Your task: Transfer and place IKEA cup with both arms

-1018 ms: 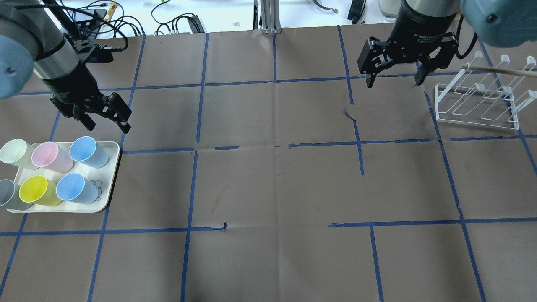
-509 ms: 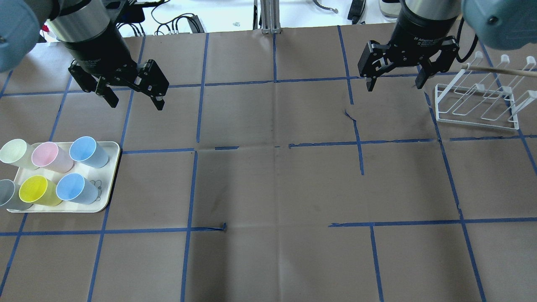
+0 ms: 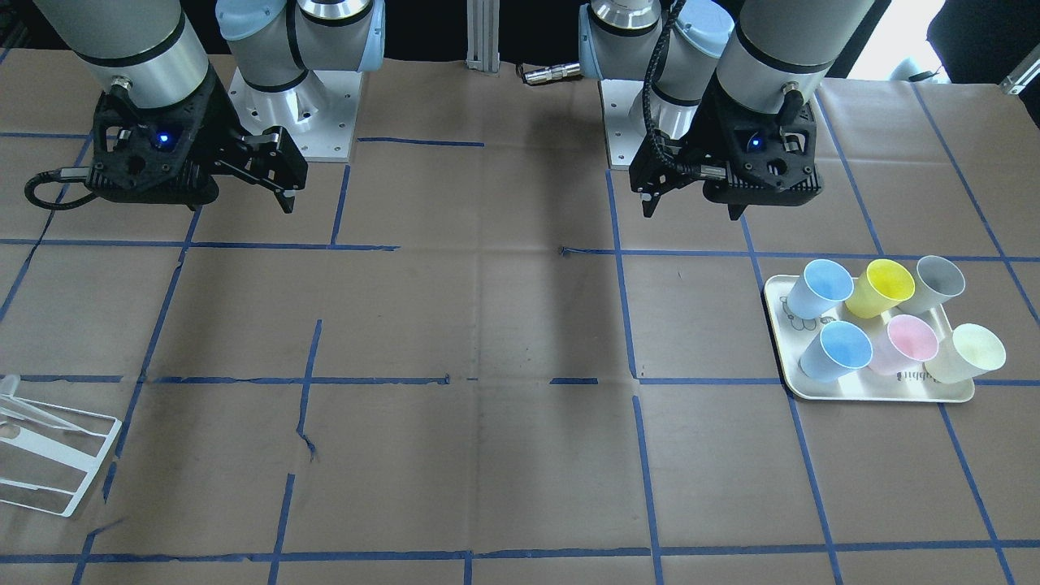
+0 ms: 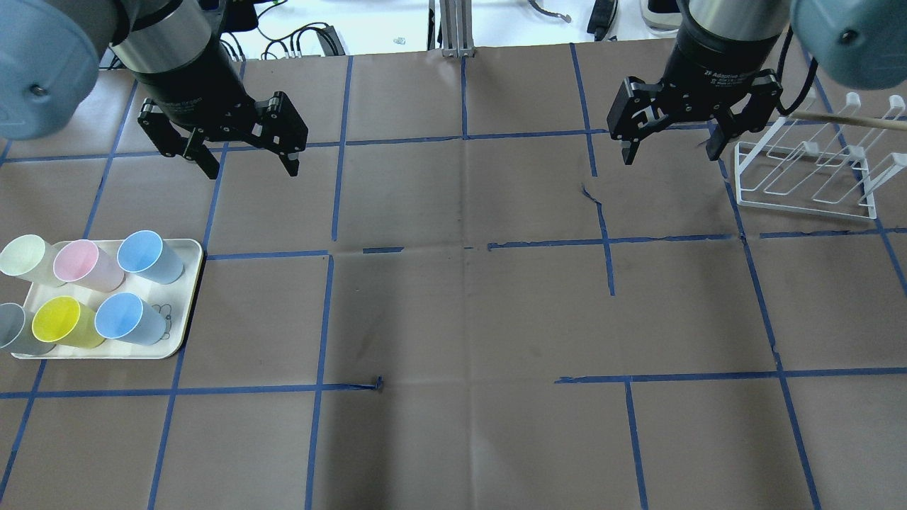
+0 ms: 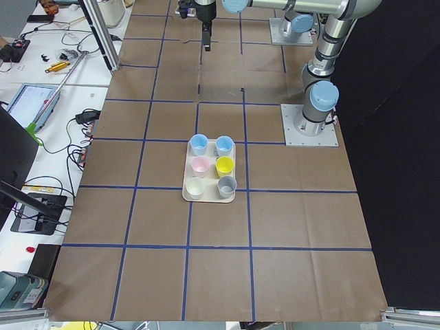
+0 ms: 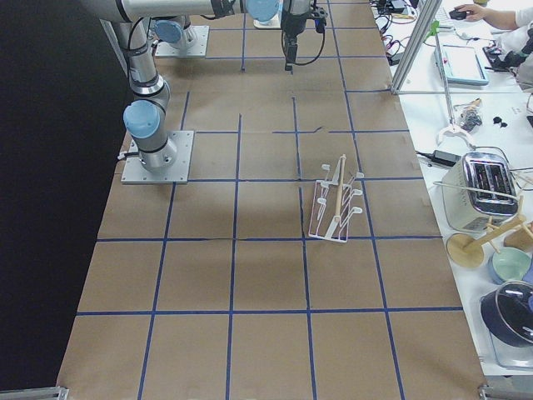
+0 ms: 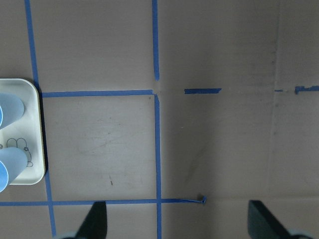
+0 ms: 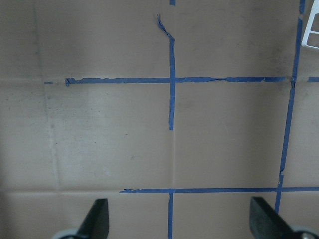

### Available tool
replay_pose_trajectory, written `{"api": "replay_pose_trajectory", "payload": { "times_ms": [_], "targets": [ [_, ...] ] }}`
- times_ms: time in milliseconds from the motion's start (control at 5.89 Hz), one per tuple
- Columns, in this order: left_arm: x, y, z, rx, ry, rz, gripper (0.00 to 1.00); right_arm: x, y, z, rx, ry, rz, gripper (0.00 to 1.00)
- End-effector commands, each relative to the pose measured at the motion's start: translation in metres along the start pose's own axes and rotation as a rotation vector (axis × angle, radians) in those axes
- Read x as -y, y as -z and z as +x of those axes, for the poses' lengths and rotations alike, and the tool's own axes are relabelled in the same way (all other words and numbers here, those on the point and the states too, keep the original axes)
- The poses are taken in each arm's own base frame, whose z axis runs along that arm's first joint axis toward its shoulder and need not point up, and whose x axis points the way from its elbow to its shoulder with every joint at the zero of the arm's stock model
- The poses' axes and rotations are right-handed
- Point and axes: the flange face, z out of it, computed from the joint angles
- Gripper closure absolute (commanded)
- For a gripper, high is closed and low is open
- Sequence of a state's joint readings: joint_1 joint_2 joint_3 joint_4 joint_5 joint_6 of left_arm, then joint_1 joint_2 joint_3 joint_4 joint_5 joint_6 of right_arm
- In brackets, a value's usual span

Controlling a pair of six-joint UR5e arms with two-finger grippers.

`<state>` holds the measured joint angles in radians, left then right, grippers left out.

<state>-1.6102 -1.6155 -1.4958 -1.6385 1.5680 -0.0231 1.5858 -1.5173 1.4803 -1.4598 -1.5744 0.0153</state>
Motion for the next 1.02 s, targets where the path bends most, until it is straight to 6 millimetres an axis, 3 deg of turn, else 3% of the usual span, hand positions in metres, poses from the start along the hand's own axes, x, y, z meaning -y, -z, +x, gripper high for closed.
{"api": "replay_pose_trajectory", "payload": {
  "times_ms": [0, 848],
  "targets": [
    [-0.0010, 0.0006, 0.0114, -0.003, -0.034, 0.017, 0.02, 0.0009, 0.0001, -0.0001, -0.001, 0.000, 0.002, 0.00],
    [-0.0050, 0.0044, 0.0115, -0.005, -0.036, 0.025, 0.02, 0.0061, -0.0004, -0.0008, 0.005, 0.002, 0.002, 0.00]
  ]
}}
